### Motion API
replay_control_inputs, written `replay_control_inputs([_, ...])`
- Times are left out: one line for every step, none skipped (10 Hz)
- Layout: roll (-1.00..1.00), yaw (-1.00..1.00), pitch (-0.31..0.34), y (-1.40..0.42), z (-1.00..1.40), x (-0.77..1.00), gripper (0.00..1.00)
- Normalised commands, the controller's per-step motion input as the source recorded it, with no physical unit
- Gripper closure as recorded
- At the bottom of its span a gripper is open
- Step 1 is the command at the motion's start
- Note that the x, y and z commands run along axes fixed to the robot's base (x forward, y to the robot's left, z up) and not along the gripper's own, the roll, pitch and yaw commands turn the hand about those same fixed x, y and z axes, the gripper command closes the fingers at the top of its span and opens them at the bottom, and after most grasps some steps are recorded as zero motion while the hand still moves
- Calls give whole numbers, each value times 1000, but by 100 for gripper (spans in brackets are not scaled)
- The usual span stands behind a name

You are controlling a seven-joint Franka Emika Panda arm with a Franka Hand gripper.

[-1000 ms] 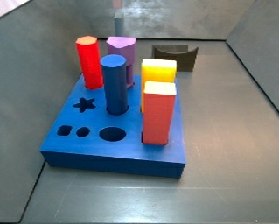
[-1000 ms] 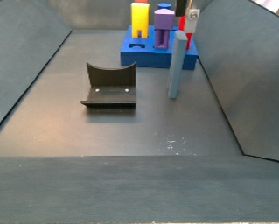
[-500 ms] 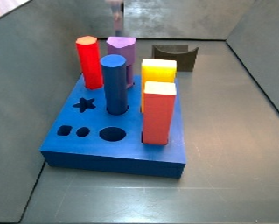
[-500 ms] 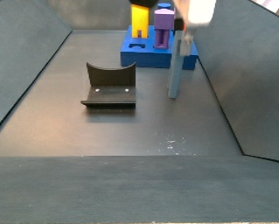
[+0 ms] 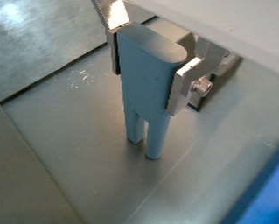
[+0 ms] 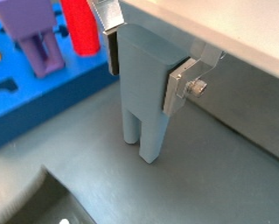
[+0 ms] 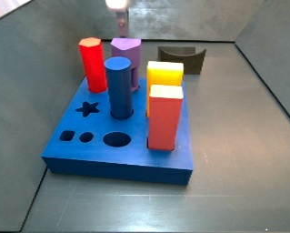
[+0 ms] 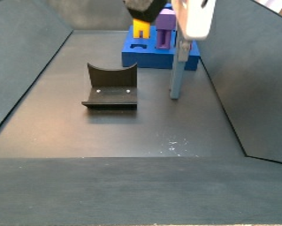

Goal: Pick up the square-circle object. Move up. Rotate the square-circle object. Move to above the board. Insert the square-circle object.
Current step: Move to above the board.

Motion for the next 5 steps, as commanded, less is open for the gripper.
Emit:
replay_control_inputs([-35, -242, 0, -157, 1000, -139, 100])
replay_control_inputs([-35, -147, 16, -143, 1000, -126, 100])
replay_control_inputs([-37, -115, 28, -139, 1000, -122, 100])
replay_control_inputs([-40, -72, 36, -126, 1000, -113, 100])
replay_control_inputs([-42, -50, 39, -118, 1000, -109, 100])
